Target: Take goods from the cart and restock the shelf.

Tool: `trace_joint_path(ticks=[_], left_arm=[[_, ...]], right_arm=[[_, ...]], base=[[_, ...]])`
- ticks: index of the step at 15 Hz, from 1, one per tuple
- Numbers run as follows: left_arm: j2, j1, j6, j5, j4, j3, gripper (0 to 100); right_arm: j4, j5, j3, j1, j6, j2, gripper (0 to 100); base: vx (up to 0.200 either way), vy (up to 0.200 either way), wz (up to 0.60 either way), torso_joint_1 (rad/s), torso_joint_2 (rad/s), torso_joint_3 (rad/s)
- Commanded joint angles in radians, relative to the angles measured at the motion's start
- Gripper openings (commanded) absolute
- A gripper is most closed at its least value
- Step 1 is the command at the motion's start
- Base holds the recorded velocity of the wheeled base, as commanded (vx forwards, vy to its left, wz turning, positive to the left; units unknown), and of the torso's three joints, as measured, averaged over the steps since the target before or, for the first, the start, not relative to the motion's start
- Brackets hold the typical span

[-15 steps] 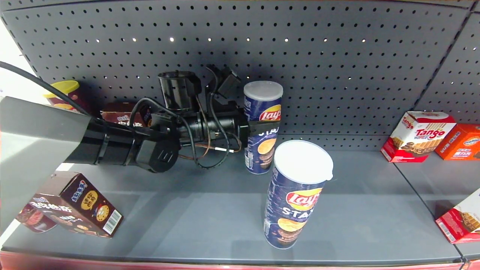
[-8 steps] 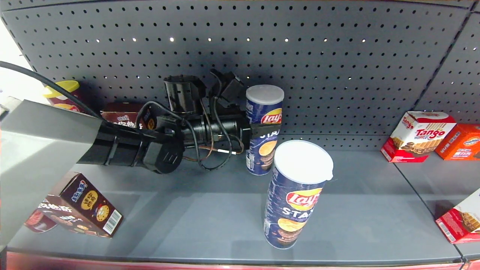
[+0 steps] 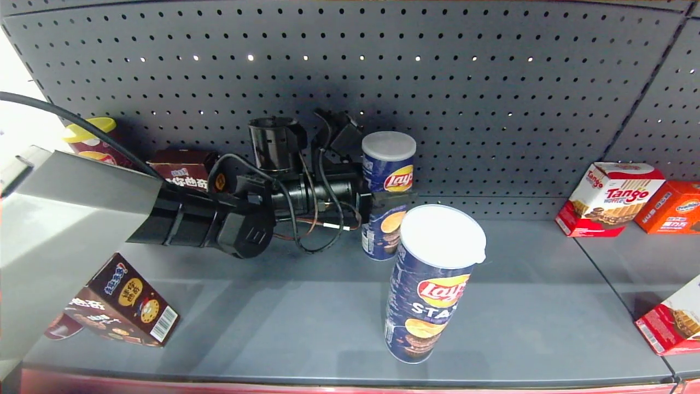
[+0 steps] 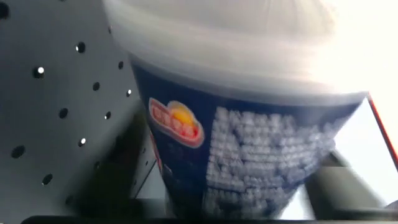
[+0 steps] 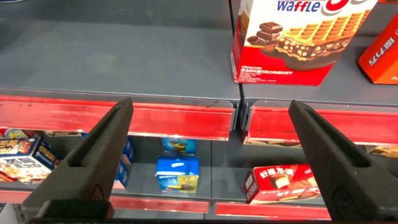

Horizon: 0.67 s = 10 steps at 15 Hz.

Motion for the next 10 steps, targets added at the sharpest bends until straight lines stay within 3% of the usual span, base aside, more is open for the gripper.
trace_joint_path(ticks=[1, 5, 7, 10], left_arm=[[-0.001, -0.001, 0.004, 0.004, 0.001, 0.009, 100], [-0.07, -0.003, 0.005, 0.013, 0.004, 0.053, 100], [-0.164, 0.0, 0.005, 0.026, 0.004, 0.155, 100], [-0.268, -0.001, 0.005, 0.088, 0.004, 0.271, 100]], right_arm=[[0.0, 0.001, 0.0, 0.0, 0.0, 0.002, 100], [0.0, -0.001, 0.0, 0.0, 0.0, 0.002, 100], [0.0, 0.001, 0.0, 0.0, 0.0, 0.002, 100], [0.0, 0.001, 0.0, 0.0, 0.0, 0.002, 100]], base=[[0.0, 0.0, 0.0, 0.0, 0.0, 0.0], [0.0, 0.0, 0.0, 0.0, 0.0, 0.0], [0.0, 0.0, 0.0, 0.0, 0.0, 0.0], [0.0, 0.0, 0.0, 0.0, 0.0, 0.0]])
